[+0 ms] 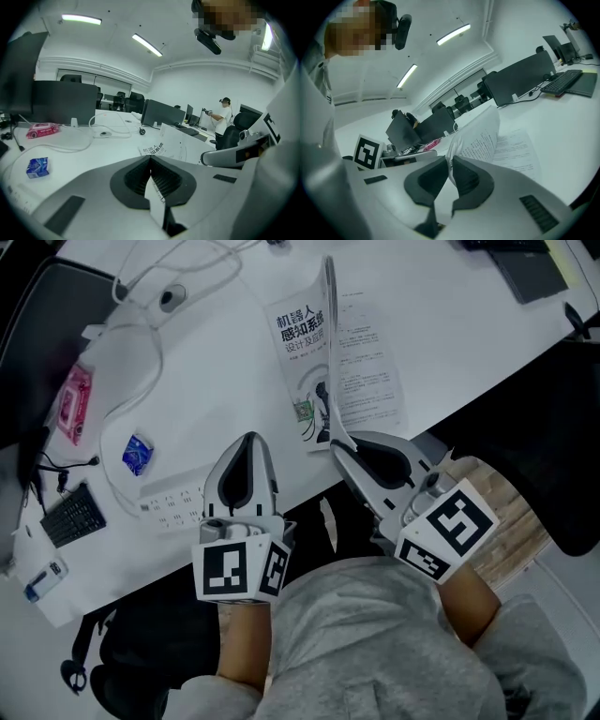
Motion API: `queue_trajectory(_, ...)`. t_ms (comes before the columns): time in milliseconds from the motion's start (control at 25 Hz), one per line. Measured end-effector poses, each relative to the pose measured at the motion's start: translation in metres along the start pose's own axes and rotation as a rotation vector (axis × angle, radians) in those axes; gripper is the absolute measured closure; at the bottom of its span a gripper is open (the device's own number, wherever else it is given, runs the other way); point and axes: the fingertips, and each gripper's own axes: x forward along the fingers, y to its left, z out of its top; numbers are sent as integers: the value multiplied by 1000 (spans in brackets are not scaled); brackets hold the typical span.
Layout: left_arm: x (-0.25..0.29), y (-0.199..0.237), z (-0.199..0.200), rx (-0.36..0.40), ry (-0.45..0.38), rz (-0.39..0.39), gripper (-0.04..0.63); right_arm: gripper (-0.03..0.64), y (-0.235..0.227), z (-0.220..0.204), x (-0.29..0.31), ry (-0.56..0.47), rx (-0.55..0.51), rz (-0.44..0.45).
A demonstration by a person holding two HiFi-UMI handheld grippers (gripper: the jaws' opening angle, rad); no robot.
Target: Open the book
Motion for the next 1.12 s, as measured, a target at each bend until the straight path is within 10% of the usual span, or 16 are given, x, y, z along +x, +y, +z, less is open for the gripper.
queue_trajectory(480, -36, 38, -9, -46, -18, 147, 586, 571, 48, -6, 46, 69, -57, 207)
queue_trajectory(1120, -60, 72, -33, -99, -3, 220, 586, 571, 61, -58, 107, 202, -27, 258)
